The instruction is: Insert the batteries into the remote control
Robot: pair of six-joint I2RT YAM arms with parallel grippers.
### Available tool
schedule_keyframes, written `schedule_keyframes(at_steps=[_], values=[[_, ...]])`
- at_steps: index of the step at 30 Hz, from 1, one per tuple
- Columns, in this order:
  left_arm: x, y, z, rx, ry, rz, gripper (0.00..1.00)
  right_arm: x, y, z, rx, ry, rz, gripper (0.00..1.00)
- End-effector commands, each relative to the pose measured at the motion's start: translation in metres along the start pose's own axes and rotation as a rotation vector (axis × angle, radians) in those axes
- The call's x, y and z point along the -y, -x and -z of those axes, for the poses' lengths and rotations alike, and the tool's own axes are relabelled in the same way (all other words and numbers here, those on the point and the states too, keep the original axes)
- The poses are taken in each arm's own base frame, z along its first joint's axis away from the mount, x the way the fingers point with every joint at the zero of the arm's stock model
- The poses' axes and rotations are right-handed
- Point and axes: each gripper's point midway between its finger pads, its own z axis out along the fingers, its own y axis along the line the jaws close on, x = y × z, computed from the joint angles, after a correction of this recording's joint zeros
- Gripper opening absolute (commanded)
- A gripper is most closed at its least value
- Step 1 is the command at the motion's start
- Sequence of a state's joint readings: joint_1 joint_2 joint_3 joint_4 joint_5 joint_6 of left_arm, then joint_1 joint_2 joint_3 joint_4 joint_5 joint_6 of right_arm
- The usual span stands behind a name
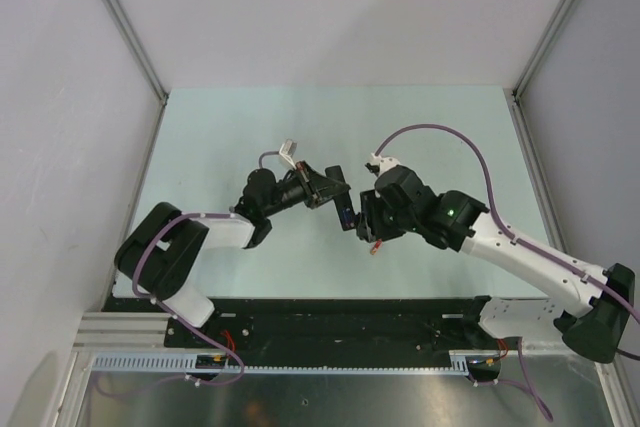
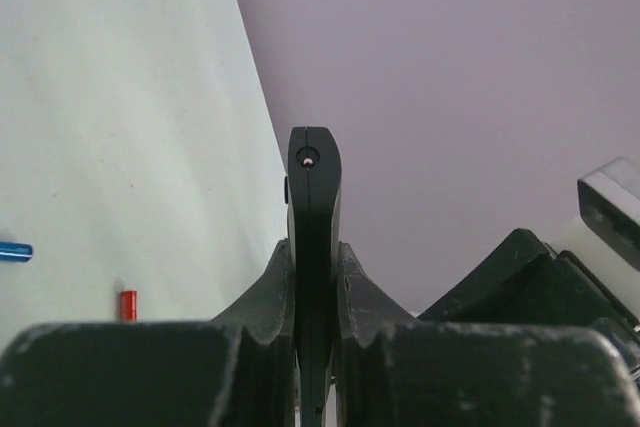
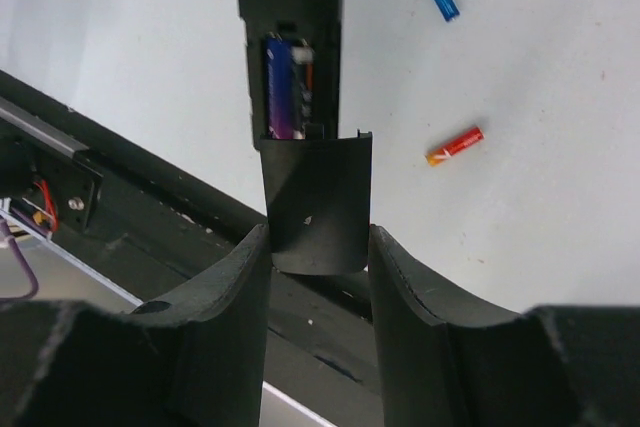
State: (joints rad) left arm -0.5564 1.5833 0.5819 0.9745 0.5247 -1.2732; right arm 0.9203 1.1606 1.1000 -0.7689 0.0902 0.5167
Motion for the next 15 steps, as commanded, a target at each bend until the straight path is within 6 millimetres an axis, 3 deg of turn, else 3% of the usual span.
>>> schedule_keyframes(at_steps=[1,15], values=[[0.031,-0.002,-0.003,0.011,-0.140,-0.002,0.00,-0.023,0.029,-0.002,0.073,0.059,-0.036,0.15],[0.038,-0.012,-0.003,-0.005,-0.176,0.021,0.00,-0.024,0.035,-0.015,0.050,0.015,-0.001,0.14]])
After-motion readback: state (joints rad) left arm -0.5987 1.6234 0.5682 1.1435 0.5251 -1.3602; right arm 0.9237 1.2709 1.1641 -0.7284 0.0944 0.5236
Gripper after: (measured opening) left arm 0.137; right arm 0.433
